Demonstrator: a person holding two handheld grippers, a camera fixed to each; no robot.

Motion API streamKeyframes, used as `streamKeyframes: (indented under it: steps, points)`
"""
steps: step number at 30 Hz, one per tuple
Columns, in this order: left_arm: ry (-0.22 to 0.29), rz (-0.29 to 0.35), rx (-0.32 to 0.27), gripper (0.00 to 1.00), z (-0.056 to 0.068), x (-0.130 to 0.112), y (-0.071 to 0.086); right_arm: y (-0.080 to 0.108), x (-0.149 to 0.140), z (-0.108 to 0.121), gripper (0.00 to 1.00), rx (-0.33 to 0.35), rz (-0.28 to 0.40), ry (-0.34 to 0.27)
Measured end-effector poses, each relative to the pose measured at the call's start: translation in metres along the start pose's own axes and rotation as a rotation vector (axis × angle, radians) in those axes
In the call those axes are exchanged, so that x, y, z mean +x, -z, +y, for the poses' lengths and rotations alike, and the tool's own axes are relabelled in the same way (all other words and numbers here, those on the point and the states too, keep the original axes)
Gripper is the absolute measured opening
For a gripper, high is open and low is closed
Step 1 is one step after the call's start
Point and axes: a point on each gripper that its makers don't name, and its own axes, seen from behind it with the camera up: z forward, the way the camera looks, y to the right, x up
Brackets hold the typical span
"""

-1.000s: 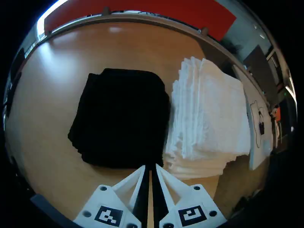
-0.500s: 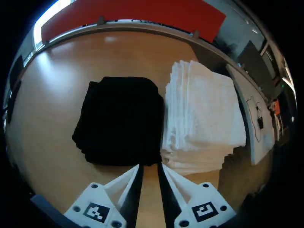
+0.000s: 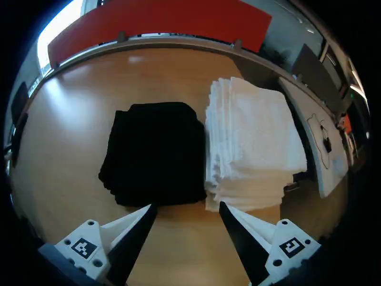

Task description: Fold towel

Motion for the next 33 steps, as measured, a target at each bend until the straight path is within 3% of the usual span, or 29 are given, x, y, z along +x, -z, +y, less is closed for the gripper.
streamKeyframes:
  steps: [12, 26, 33]
  points:
    - [0.01, 0.011, 0.004, 0.95, -0.003, 0.002, 0.004, 0.01, 0.009, -0.011, 1.0, 0.009, 0.057, -0.035]
    - [0.046, 0.035, 0.018, 0.95, -0.009, 0.009, 0.008, 0.041, 0.056, -0.02, 1.0, -0.041, 0.299, -0.184]
    - [0.076, 0.048, 0.026, 0.95, -0.012, 0.012, 0.008, 0.049, 0.068, -0.023, 1.0, -0.063, 0.358, -0.235]
